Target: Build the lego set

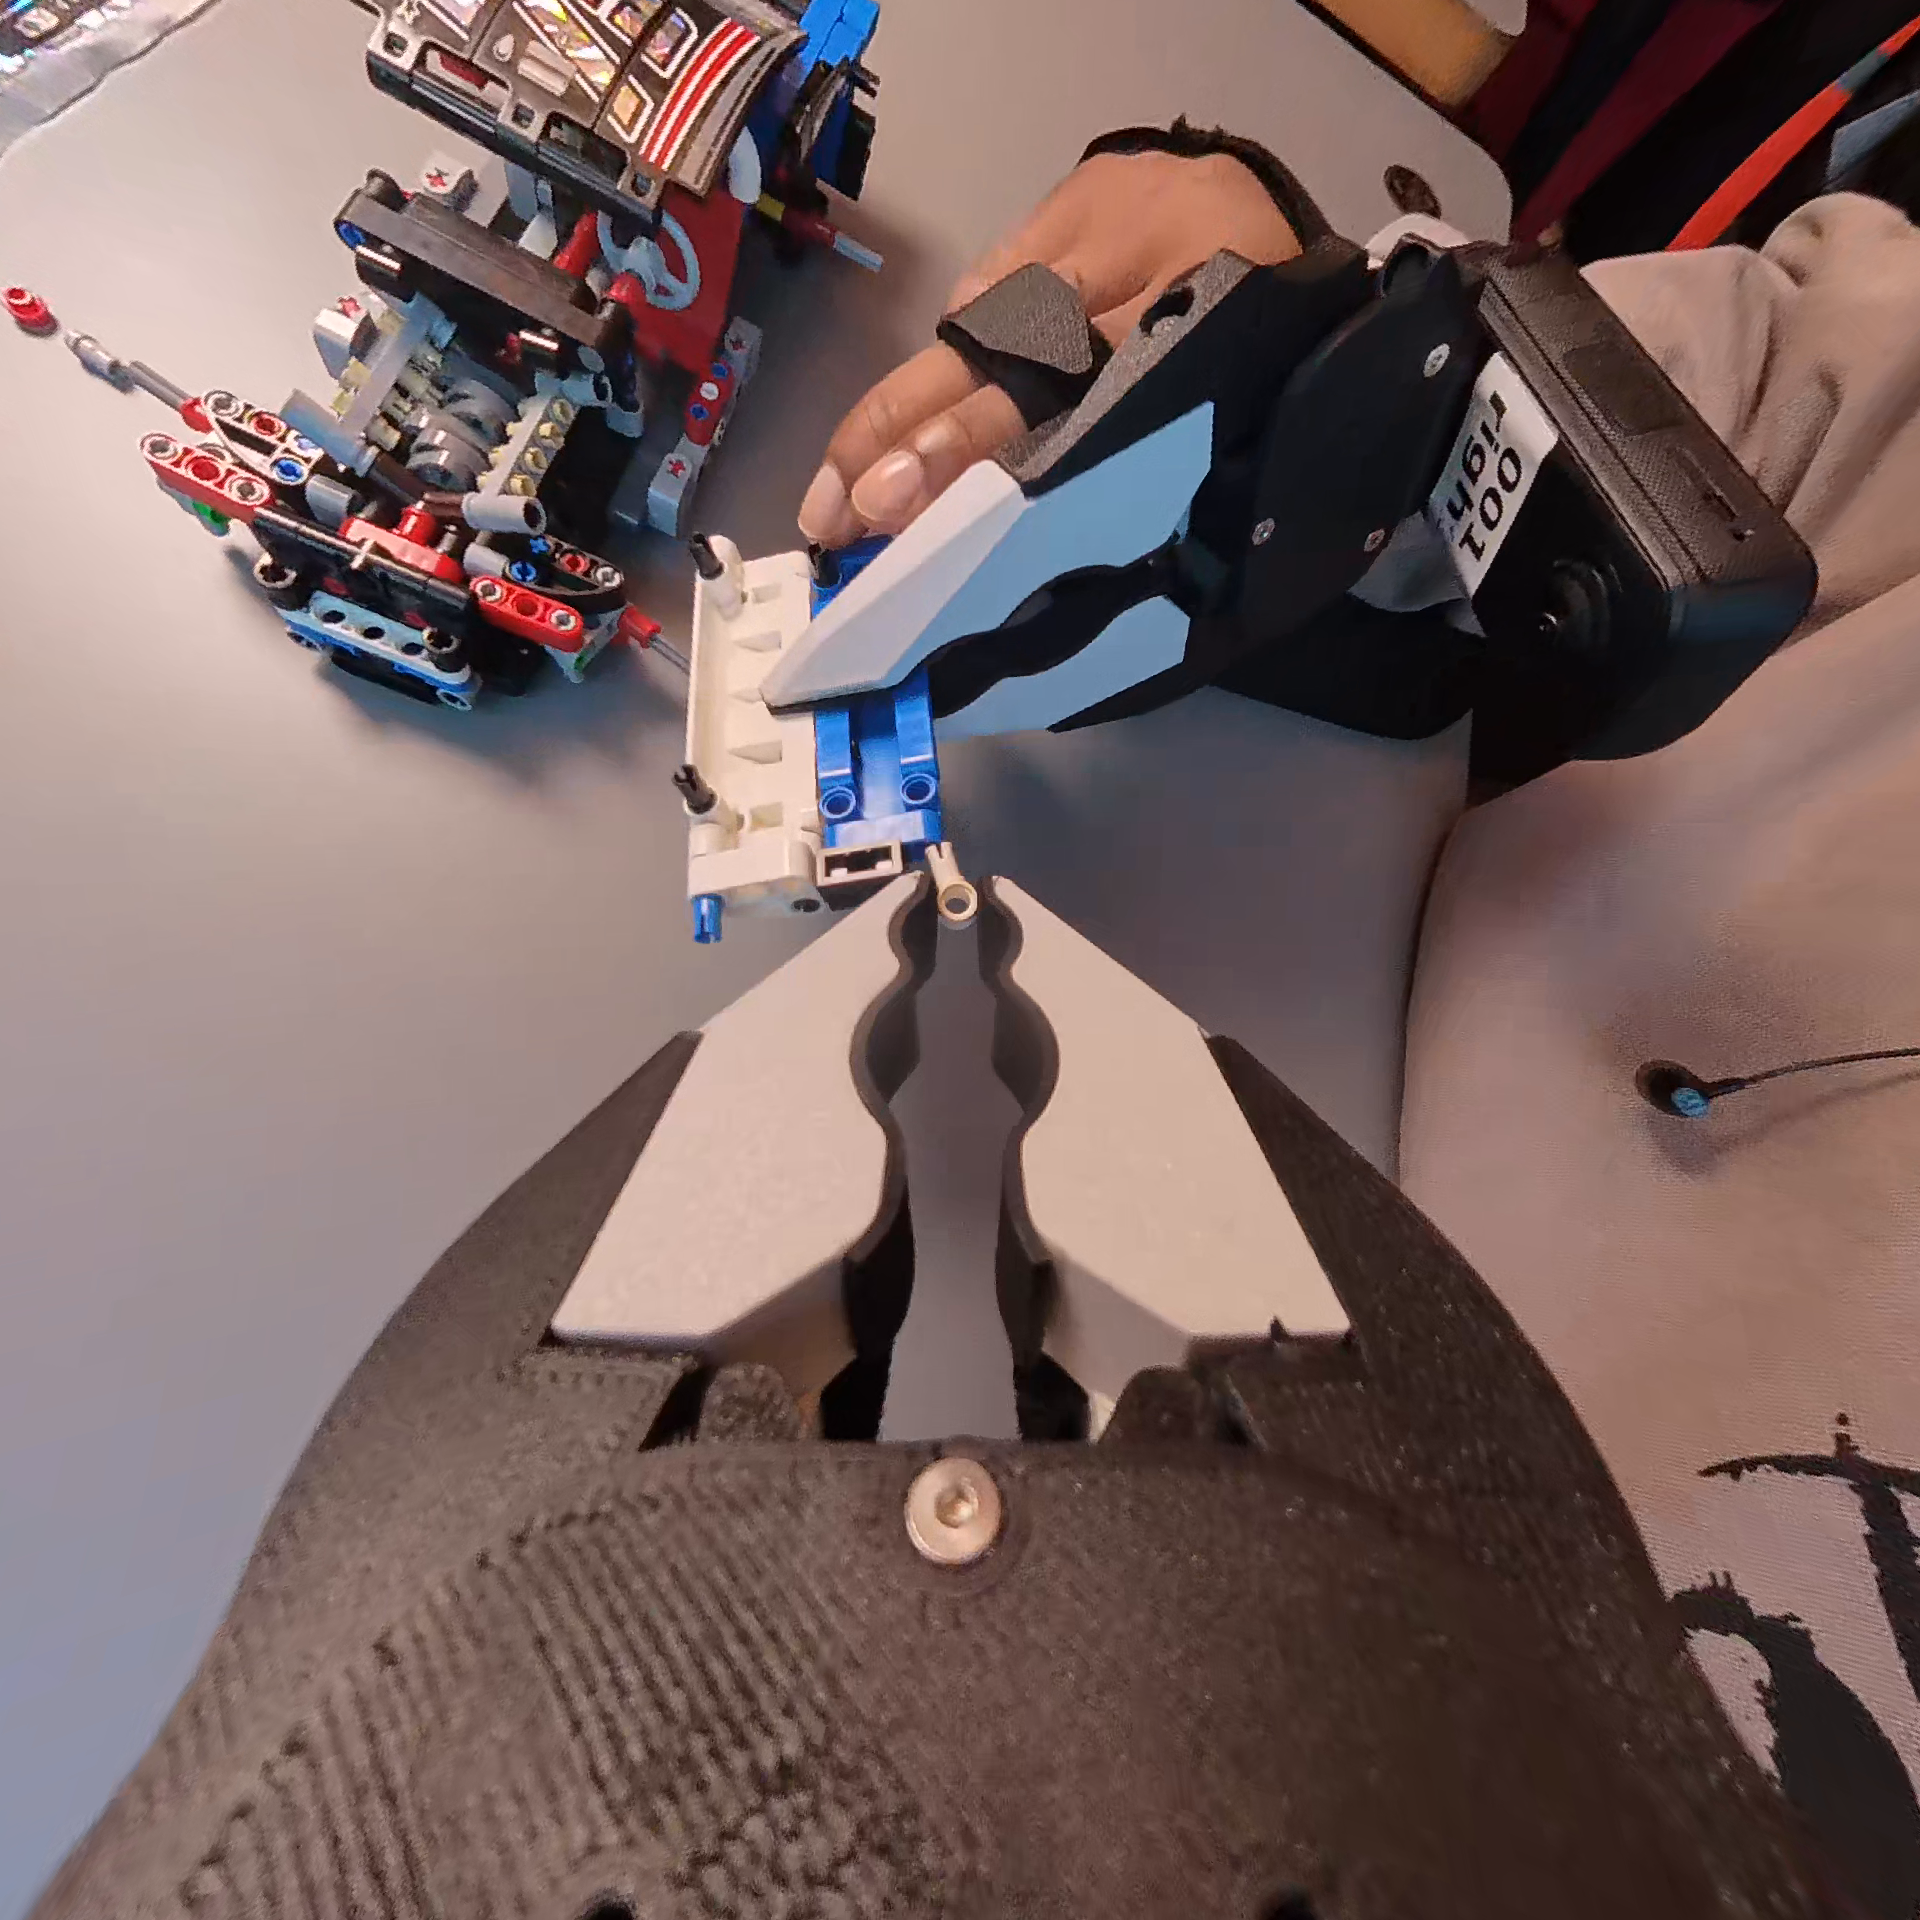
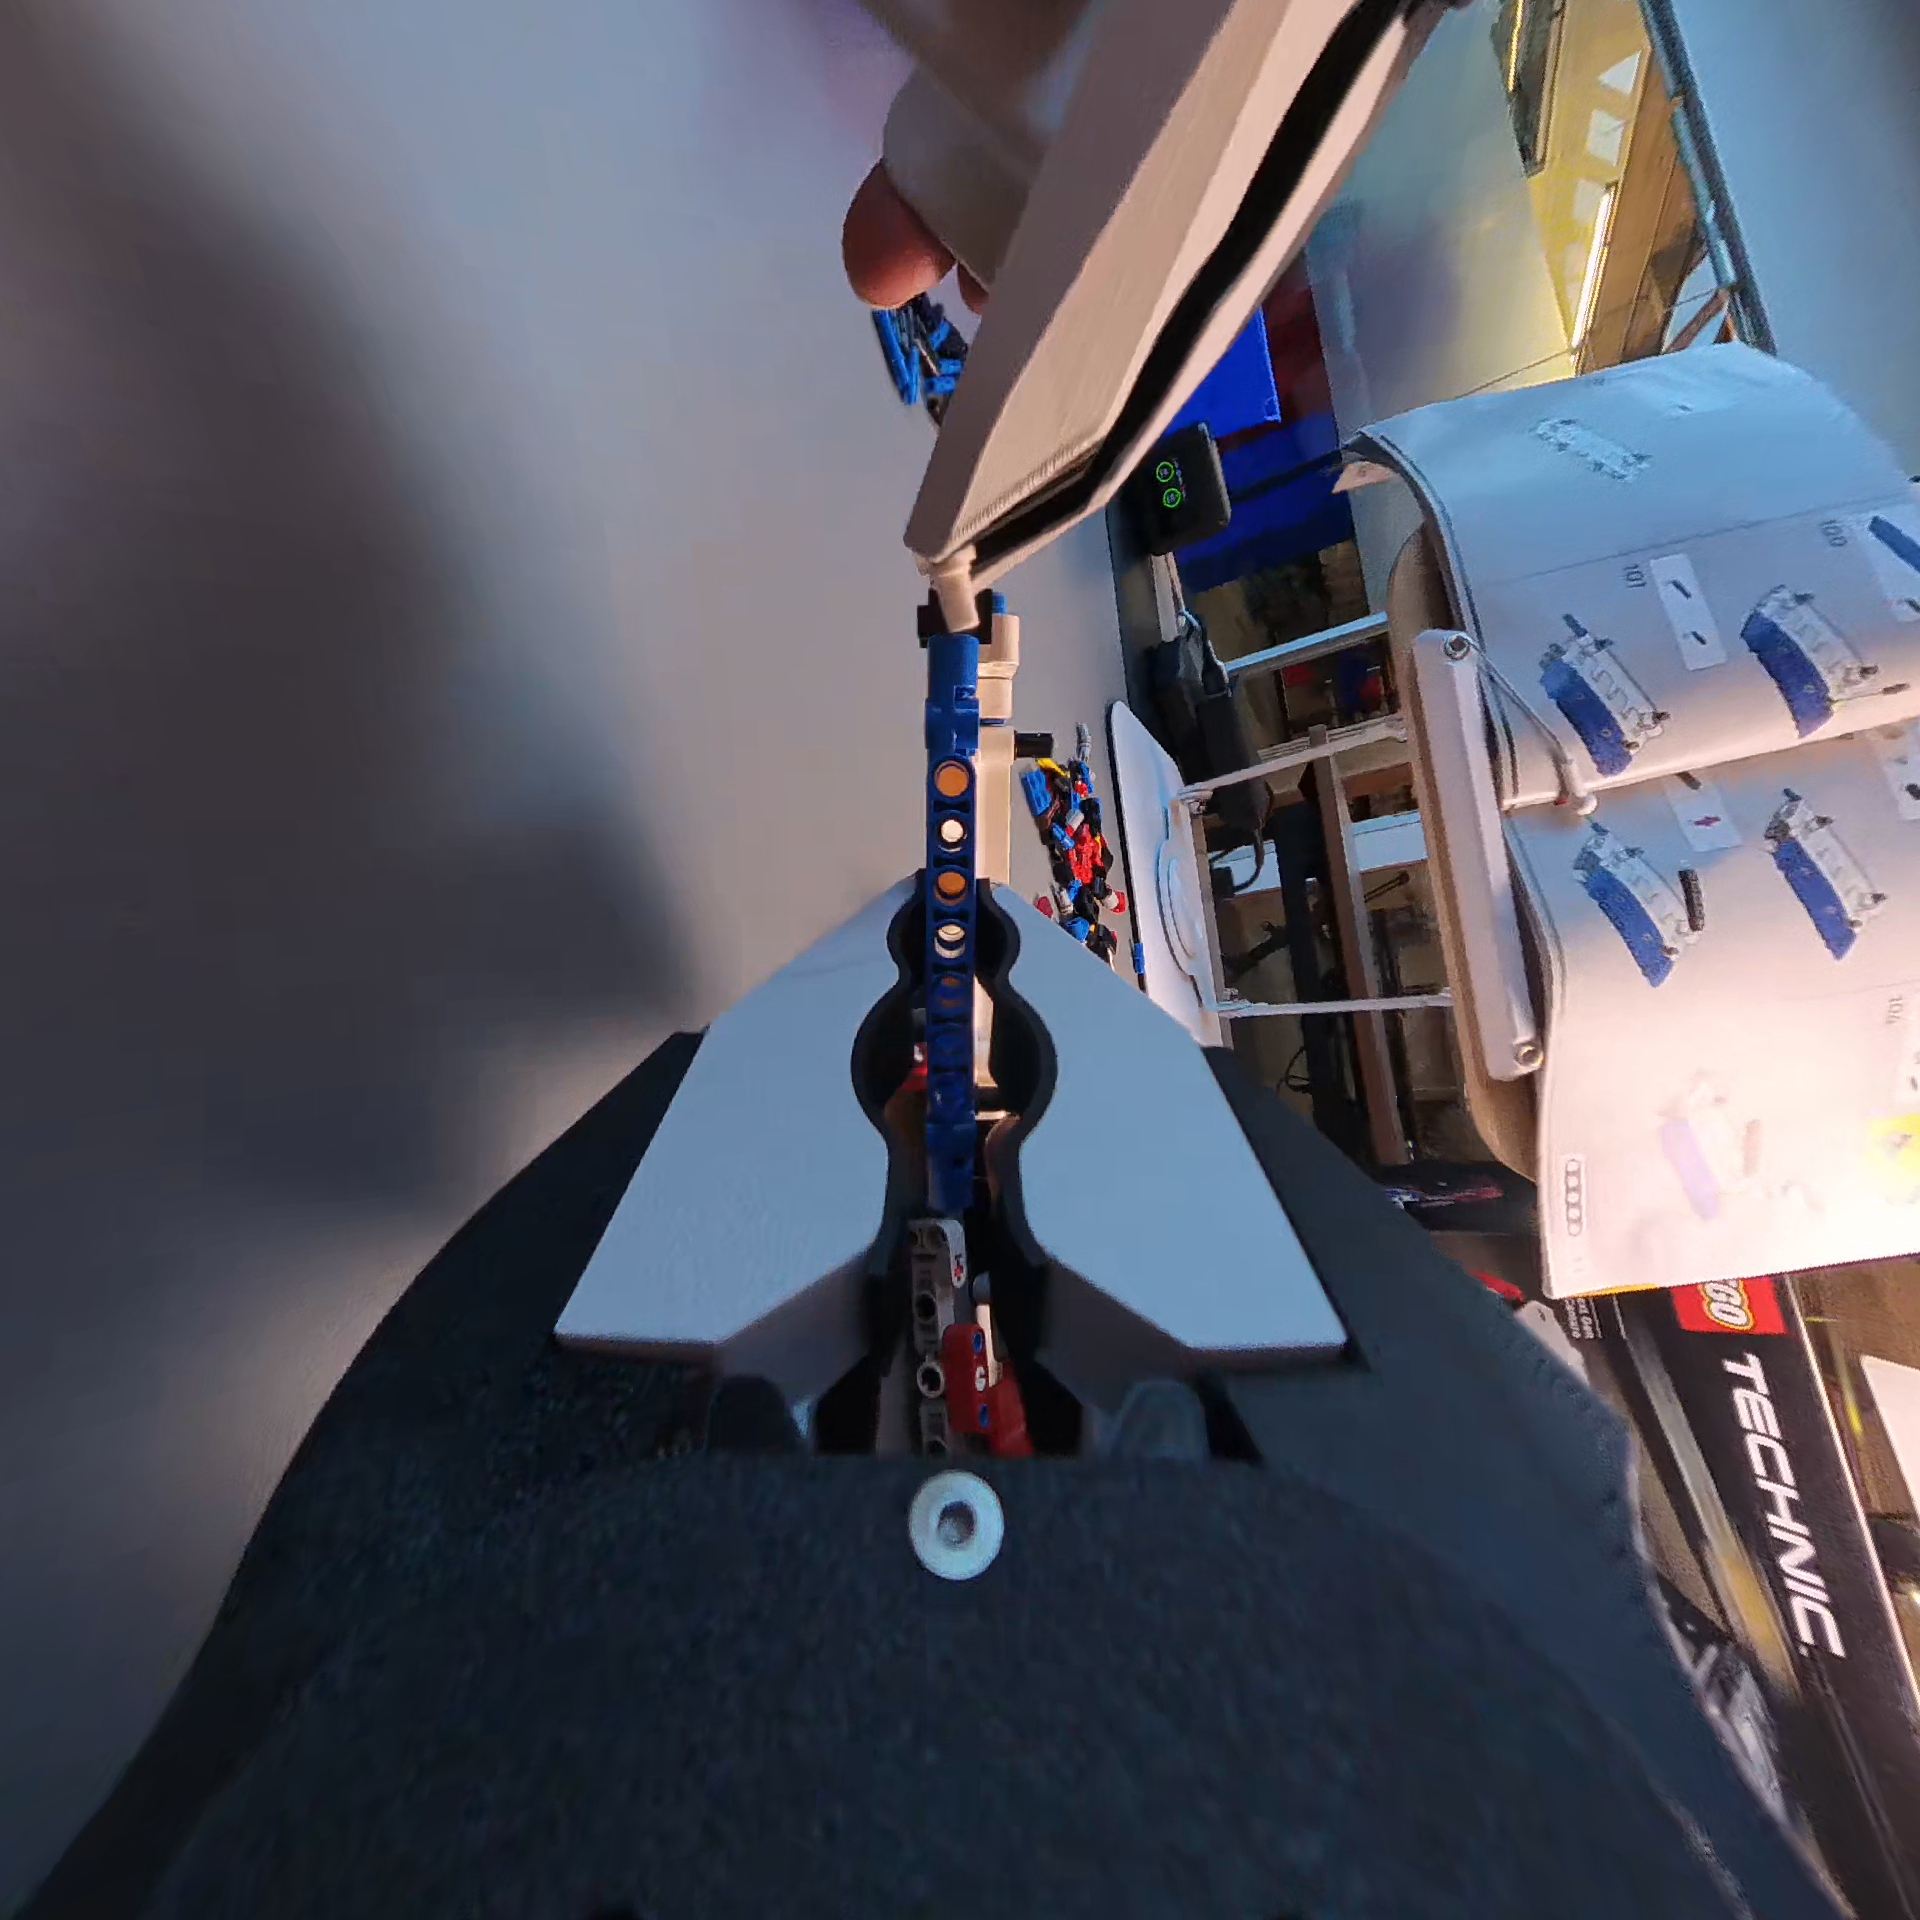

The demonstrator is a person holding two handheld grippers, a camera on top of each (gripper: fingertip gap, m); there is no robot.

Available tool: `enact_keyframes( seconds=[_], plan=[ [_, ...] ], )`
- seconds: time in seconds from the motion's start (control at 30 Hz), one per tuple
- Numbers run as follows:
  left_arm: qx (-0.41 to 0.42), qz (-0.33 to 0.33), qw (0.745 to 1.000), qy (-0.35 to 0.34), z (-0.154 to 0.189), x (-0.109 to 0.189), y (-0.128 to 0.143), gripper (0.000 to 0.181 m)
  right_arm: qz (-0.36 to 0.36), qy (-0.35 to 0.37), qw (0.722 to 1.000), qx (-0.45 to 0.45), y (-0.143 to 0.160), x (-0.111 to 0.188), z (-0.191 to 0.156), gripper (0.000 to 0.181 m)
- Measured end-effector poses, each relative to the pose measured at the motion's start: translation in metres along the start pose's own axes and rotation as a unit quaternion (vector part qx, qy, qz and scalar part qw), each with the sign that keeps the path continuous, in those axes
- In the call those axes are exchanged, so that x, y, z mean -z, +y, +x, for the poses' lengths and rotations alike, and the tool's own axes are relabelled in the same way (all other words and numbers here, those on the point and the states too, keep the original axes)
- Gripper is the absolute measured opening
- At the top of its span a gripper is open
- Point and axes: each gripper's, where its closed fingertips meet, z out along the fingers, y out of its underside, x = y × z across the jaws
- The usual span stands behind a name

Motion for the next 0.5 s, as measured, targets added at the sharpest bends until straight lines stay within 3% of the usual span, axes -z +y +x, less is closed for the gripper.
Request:
enact_keyframes(
  seconds=[0.3,0.5],
  plan=[
    [-0.068,-0.064,0.993,-0.077,-0.011,-0.009,0.018,0.005,-0.033,-0.021,0.999,0.019,0.007,-0.007,-0.013,0.005],
    [-0.128,-0.065,0.981,-0.130,-0.017,-0.014,0.023,0.005,-0.045,-0.042,0.998,0.022,0.011,-0.008,-0.021,0.005]
  ],
)
